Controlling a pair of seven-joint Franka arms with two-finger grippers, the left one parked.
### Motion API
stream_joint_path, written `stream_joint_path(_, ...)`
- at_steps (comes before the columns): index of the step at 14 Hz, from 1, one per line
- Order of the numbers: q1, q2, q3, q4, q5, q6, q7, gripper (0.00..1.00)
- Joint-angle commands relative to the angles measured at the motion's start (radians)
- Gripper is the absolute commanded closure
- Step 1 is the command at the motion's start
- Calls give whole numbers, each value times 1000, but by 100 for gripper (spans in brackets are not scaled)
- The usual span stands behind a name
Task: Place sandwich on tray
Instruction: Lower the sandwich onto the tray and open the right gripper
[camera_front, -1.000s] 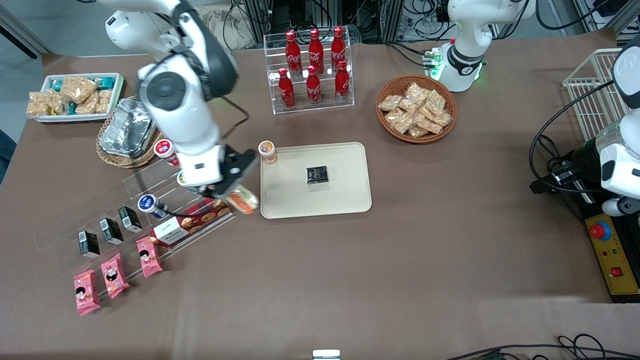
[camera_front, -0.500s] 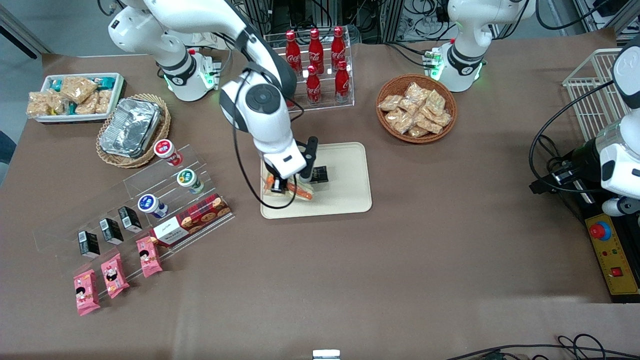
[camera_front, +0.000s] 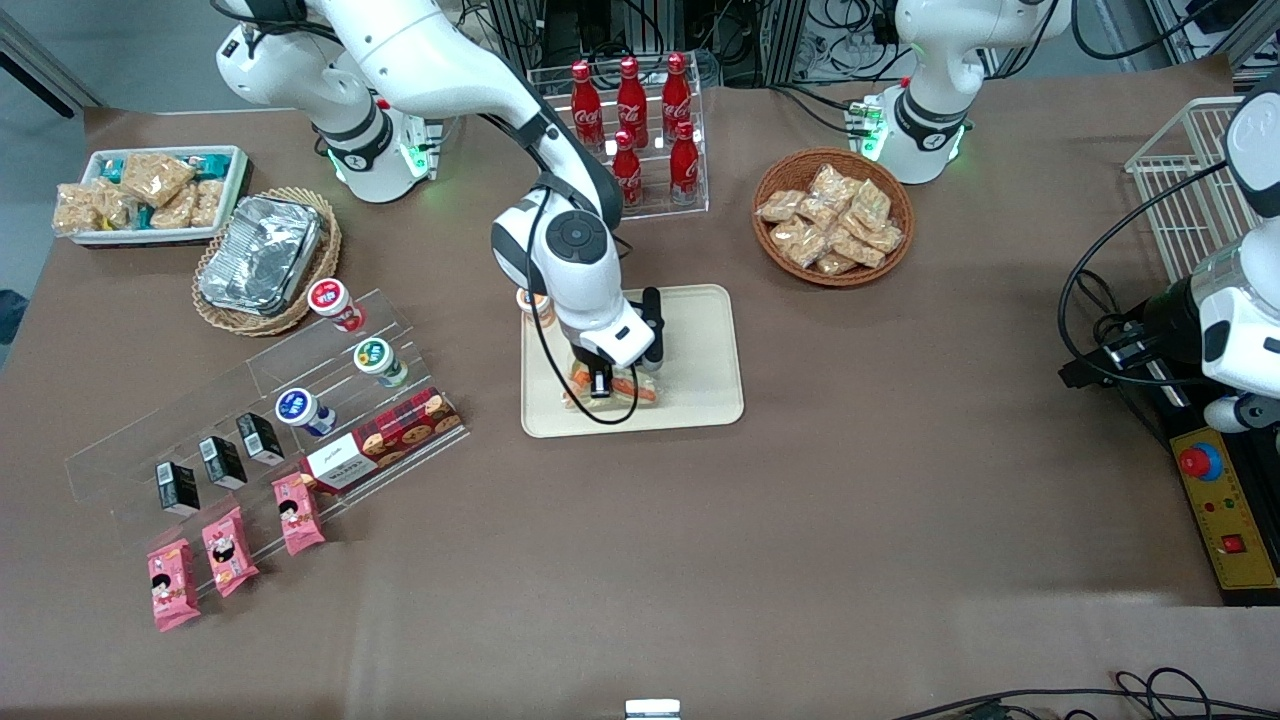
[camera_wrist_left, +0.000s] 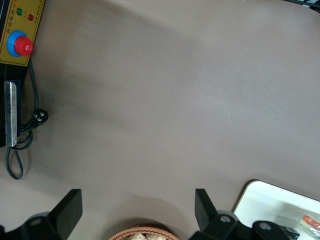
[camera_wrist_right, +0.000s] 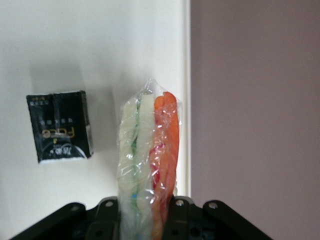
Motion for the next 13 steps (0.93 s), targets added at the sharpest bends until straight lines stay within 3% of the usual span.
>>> stream_joint_path(1, -5, 60, 15, 21, 8, 49, -47, 100)
stream_joint_path(7, -3, 103, 22, 30, 7, 63, -92, 100)
stream_joint_path(8, -3, 106, 22, 35, 10, 63, -82, 95)
stream_joint_path(9, -5, 109, 22, 47, 12, 63, -73, 36)
stream_joint_path(10, -8, 108, 22, 51, 13, 63, -70, 2)
stream_joint_path(13, -14, 64, 21, 51, 15, 50, -67, 1)
